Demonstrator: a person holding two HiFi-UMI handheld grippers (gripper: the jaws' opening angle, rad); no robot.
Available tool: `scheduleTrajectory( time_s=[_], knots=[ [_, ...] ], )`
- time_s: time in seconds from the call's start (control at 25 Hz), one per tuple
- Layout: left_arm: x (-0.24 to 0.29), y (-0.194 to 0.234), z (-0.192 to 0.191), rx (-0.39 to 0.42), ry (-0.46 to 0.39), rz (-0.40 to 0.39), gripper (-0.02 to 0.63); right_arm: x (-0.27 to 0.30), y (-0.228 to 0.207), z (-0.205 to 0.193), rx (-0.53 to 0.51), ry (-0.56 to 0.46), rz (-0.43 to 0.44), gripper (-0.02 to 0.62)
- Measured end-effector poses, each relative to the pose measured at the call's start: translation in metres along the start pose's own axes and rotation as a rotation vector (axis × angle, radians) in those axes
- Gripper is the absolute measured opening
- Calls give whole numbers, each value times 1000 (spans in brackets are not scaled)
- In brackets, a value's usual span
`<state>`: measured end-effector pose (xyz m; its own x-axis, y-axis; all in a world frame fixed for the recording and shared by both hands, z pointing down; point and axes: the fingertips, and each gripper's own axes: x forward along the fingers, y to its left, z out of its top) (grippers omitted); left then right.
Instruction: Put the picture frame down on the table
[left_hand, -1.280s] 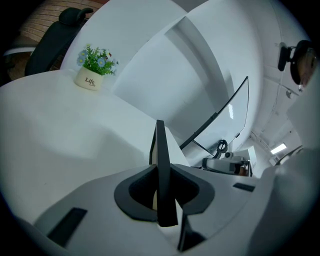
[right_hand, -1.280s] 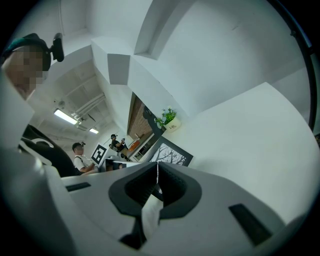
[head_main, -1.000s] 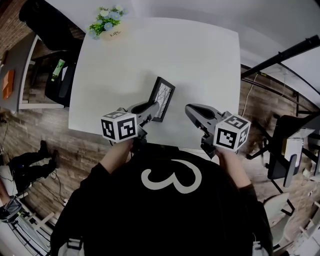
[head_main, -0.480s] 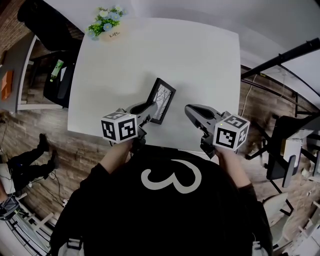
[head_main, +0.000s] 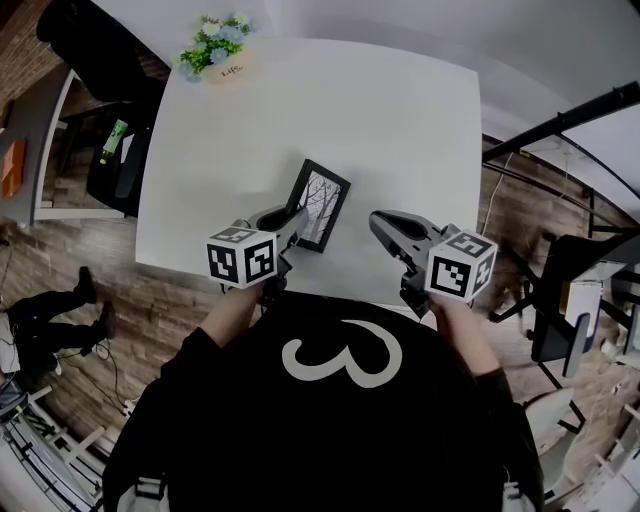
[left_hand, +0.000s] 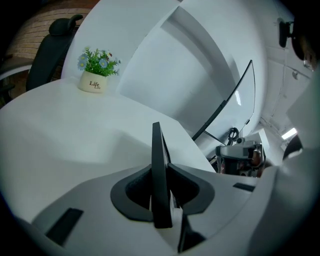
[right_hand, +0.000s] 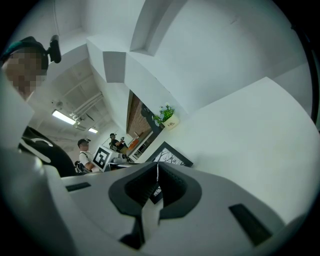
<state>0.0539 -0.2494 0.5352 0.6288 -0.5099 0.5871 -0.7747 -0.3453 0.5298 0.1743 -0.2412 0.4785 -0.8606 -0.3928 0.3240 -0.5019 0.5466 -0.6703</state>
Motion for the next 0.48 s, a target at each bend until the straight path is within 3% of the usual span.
scheduleTrajectory(
  time_s=[0.48],
  knots=[
    [-4,20,-7,28,26,65,121,9,2,-1,-4,15,-2,25]
  ],
)
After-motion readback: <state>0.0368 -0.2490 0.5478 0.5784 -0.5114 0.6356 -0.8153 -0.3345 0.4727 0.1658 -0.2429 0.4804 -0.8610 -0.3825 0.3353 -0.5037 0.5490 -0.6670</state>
